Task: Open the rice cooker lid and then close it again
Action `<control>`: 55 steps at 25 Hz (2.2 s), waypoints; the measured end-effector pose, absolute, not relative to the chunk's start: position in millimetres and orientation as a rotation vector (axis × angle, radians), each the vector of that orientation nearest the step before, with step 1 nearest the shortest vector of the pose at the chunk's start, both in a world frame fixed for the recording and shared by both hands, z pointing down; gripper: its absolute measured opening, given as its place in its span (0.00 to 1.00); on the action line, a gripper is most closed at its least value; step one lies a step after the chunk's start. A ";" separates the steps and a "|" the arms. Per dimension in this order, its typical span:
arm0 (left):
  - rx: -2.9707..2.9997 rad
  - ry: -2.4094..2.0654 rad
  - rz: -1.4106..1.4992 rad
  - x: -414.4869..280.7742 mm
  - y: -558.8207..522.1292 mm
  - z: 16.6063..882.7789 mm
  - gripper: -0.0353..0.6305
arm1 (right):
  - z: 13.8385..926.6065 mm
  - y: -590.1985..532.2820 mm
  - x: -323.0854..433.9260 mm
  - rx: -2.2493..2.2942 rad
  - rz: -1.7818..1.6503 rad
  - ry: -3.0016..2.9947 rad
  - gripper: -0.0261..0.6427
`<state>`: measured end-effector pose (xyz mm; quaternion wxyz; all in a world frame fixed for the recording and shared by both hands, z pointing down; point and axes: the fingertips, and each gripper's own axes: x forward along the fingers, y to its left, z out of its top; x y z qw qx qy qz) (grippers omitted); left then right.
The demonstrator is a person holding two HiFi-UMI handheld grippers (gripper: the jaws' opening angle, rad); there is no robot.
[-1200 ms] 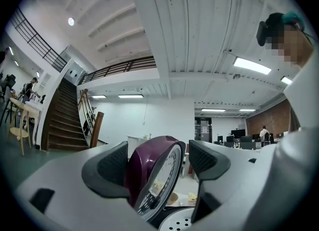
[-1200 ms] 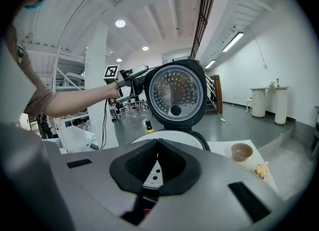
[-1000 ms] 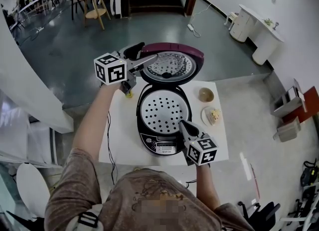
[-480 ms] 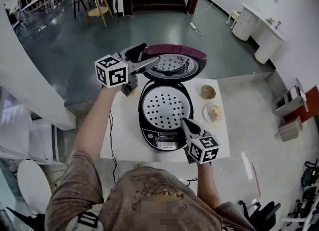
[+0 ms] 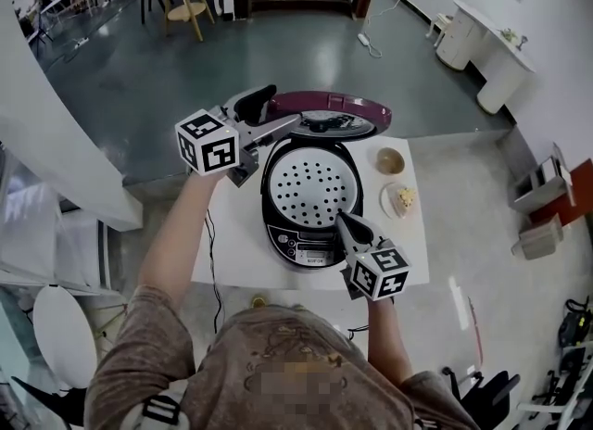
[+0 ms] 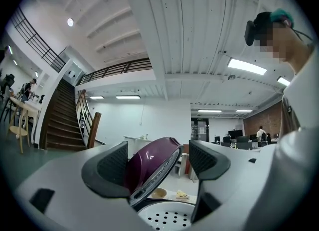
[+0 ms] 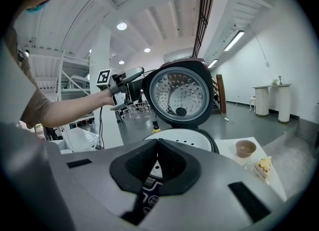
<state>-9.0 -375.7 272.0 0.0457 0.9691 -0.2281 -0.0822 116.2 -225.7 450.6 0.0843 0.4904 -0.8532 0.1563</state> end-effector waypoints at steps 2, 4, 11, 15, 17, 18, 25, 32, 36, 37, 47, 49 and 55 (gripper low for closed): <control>2.955 -0.688 -0.257 -10.1 -368.6 273.9 0.62 | 449.7 -223.3 114.0 1.457 0.466 -2.548 0.05; 2.950 -0.683 -0.260 -10.5 -362.0 275.8 0.62 | 448.9 -221.1 112.6 1.453 0.465 -2.550 0.05; 2.961 -0.682 -0.236 -9.7 -341.4 285.5 0.62 | 445.7 -214.5 108.8 1.436 0.466 -2.562 0.05; 2.956 -0.693 -0.239 -10.3 -330.7 292.2 0.62 | 442.0 -213.1 104.6 1.422 0.463 -2.579 0.05; 2.955 -0.694 -0.236 -10.6 -325.1 296.6 0.62 | 440.8 -212.5 104.2 1.420 0.460 -2.583 0.05; 2.953 -0.692 -0.236 -10.5 -322.3 298.7 0.62 | 440.0 -212.2 104.5 1.421 0.460 -2.585 0.05; 2.945 -0.682 -0.227 -12.0 -297.6 314.9 0.62 | 433.9 -205.1 99.7 1.413 0.442 -2.600 0.05; 2.894 -0.672 -0.242 -12.8 -276.4 337.3 0.62 | 422.5 -199.5 94.2 1.375 0.401 -2.620 0.04; 2.895 -0.677 -0.209 -13.4 -269.3 349.0 0.62 | 413.1 -199.4 92.9 1.368 0.376 -2.635 0.05; 2.900 -0.677 -0.195 -13.5 -267.6 352.2 0.62 | 410.8 -199.8 92.8 1.367 0.369 -2.637 0.05; 2.876 -0.687 -0.166 -14.7 -259.7 373.2 0.62 | 390.7 -207.9 95.9 1.386 0.311 -2.660 0.05; 2.870 -0.691 -0.166 -15.6 -256.9 377.0 0.62 | 385.8 -209.0 95.9 1.389 0.291 -2.665 0.04; 2.874 -0.698 -0.137 -13.8 -253.0 383.5 0.62 | 367.9 -220.2 98.4 1.405 0.226 -2.679 0.04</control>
